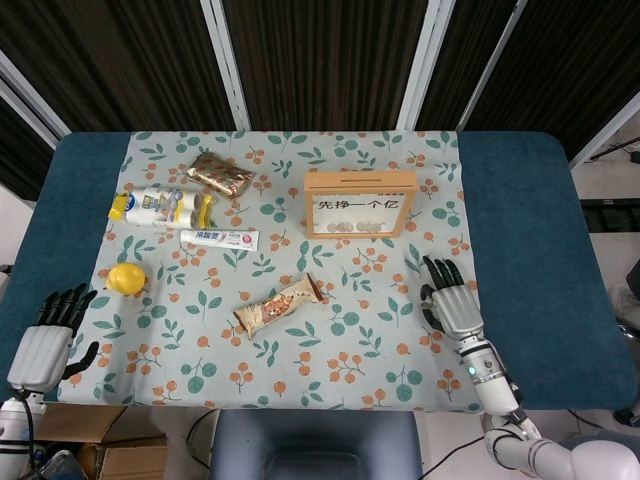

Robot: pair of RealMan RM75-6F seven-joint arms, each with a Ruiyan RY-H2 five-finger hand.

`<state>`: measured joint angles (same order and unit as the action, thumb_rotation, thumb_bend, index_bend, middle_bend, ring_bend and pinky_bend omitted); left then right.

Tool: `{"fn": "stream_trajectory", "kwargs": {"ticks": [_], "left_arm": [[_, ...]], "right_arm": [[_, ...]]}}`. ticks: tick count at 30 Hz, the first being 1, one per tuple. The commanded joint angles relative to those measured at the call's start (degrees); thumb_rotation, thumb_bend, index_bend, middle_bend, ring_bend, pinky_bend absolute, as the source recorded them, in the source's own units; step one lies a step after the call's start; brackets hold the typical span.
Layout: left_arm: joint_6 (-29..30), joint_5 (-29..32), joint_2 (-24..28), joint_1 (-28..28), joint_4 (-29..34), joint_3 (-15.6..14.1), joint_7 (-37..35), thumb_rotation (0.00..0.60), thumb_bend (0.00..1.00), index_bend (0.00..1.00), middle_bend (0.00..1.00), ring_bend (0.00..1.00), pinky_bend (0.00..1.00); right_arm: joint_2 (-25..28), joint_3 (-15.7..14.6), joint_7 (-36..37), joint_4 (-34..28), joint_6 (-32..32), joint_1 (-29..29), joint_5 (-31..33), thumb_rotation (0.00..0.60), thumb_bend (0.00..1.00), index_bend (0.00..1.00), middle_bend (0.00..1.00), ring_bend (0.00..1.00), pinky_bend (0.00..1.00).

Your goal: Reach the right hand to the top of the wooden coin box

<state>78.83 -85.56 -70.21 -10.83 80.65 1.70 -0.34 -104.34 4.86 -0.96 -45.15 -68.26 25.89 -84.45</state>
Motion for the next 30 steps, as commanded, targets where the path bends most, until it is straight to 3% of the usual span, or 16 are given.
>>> {"fn": "stream_trajectory", "kwargs": {"ticks": [1,30], "left_arm": [[-0.1,0.1,0.1,0.0,0.1,0.0,0.1,0.6,0.38,0.0,0.0,0.0,0.0],[-0.6,0.6,-0.2,0.0,-0.8,-0.2,-0.6,0.6,0.38,0.0,0.0,0.0,0.0]], "right_arm": [[0.0,0.1,0.0,-0.1,0.1,0.0,0.1,0.6,0.53,0.63,0.11,0.0,0.0],[0.3,1.1,-1.4,-1.7,0.7,0.1,1.7,0.6,0.55,0.7,0.12,0.0,0.0]]}}
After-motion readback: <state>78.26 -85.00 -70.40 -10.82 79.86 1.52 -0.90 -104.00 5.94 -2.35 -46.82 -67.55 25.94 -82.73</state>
